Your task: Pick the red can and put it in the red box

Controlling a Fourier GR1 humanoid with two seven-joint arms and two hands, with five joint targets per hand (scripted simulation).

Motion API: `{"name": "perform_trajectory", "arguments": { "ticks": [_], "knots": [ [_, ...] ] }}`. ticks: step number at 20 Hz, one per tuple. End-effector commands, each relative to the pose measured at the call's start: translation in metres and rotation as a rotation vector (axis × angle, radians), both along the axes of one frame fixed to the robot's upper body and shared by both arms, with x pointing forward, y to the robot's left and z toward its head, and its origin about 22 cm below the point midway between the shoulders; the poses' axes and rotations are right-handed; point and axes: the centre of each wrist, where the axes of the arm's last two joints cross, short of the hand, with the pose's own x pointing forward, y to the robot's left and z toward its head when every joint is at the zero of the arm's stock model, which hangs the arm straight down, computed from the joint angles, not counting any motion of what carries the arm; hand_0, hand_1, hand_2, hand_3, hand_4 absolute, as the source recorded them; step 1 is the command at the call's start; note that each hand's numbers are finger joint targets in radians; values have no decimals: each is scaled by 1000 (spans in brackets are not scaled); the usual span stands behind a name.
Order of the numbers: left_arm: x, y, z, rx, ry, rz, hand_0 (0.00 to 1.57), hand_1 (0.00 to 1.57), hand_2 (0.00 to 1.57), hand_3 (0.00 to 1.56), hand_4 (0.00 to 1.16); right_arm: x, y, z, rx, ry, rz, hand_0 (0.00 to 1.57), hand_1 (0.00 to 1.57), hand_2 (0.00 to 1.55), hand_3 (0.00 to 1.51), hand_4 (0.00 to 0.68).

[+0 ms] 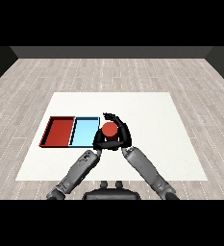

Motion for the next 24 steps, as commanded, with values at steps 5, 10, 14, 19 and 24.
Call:
{"name": "perform_trajectory", "arguments": {
  "ticks": [5,10,14,19,24],
  "knots": [
    [-8,-14,6,1,-23,-1,1571,1571,1571,1502,1132,7,-8,0,36,8,-66,0,0,0,0,0],
    [-2,9,15,5,-29,-12,1571,1571,1571,1497,1139,11,-25,3,26,3,-95,0,0,0,0,0],
    [8,18,6,-5,-36,6,1571,1571,1571,1488,1137,15,-34,13,49,-23,-83,0,0,0,0,0],
    [-15,7,7,1,-17,10,1571,1571,1571,1475,1137,-7,-51,18,99,-35,-112,0,0,0,0,0],
    [-7,35,4,47,-48,55,1571,1571,1571,1473,1138,-8,-83,25,163,-80,-155,0,0,0,0,0]
  ]
}}
